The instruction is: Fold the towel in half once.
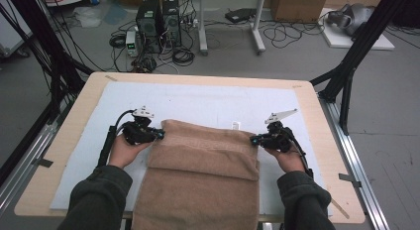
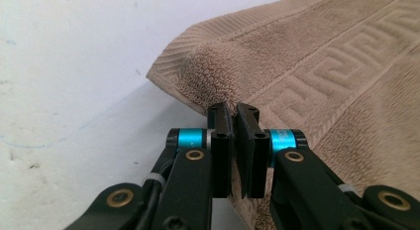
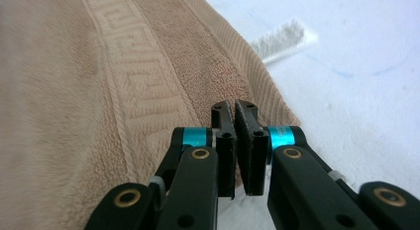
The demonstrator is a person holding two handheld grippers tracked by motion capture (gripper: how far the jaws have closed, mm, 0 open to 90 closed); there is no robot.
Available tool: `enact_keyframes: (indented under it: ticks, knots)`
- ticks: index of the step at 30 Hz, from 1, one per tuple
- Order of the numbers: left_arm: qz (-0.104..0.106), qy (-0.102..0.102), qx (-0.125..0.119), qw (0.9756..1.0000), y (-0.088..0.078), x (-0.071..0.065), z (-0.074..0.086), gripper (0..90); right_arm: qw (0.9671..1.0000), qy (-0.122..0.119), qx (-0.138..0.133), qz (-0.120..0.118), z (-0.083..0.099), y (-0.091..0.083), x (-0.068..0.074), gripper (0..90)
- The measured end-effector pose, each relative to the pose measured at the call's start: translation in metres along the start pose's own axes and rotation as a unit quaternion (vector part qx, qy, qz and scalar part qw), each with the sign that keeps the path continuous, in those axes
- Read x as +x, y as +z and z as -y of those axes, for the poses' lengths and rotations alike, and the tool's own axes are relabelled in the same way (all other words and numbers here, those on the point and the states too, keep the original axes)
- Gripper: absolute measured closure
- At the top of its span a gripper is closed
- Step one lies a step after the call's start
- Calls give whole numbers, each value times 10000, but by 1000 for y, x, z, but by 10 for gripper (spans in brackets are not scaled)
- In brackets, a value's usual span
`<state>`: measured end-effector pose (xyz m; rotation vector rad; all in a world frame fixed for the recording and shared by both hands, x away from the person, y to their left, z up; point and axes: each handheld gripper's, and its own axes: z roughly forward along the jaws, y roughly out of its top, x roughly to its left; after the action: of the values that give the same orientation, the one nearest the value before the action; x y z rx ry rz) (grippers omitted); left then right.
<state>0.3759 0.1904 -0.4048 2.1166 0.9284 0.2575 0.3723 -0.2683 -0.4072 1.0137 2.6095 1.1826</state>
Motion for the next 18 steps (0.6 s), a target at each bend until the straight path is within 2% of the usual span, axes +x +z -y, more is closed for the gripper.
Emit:
enact_keyframes:
  ticks: [2, 6, 8, 12, 15, 17, 18]
  knots:
    - [63, -3, -154, 9999, -12, -3, 0, 846, 9998, -45, -129, -107, -2, -11, 6, 871]
    - [196, 141, -338, 9991, -35, -14, 7, 846, 9983, -233, -413, -339, -1, -32, 25, 871]
    - [231, 214, -369, 9988, -45, -21, 14, 846, 9973, -325, -487, -436, 2, -41, 36, 870]
    - [435, 319, -539, 9971, -64, -41, 38, 846, 9945, -502, -625, -680, 12, -55, 61, 869]
    - [757, 395, -506, 9951, -77, -57, 63, 845, 9913, -610, -555, -1029, 27, -60, 83, 865]
    - [1081, 404, -446, 9923, -82, -65, 78, 830, 9864, -666, -432, -1440, 41, -58, 97, 850]
    - [1167, 446, -402, 9913, -84, -68, 83, 788, 9844, -705, -357, -1569, 46, -57, 102, 824]
